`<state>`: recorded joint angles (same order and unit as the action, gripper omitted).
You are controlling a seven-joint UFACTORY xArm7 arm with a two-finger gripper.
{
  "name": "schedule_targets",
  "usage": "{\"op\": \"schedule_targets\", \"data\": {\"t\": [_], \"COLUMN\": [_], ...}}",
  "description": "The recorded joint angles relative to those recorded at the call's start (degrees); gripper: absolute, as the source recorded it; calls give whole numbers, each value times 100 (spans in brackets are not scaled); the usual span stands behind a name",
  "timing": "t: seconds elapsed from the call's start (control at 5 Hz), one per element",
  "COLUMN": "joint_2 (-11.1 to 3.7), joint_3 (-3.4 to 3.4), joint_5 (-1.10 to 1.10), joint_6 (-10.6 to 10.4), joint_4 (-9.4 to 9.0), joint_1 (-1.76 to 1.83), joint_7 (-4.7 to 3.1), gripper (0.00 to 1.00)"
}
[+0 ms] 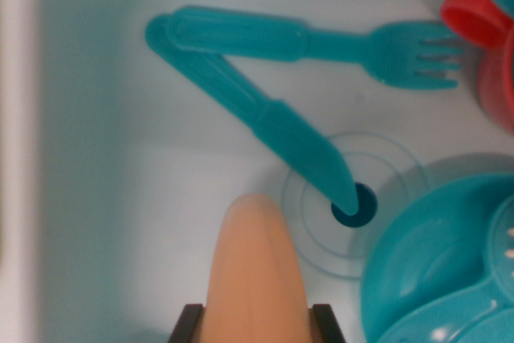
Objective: Pick detergent from the sink
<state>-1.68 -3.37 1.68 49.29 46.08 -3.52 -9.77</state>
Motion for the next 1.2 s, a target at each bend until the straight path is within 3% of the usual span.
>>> {"op": "schedule_targets", "data": {"t": [0.6, 0.8, 1.0, 1.2], "joint_2": [70, 70, 116, 116], "joint_3": [0, 0, 1, 1], "joint_5": [-7, -7, -11, -11], "joint_6": [306, 306, 510, 510], "joint_4": [237, 237, 394, 394], "joint_1": [1, 1, 1, 1], "joint_7": [10, 10, 16, 16], "gripper": [100, 100, 100, 100]}}
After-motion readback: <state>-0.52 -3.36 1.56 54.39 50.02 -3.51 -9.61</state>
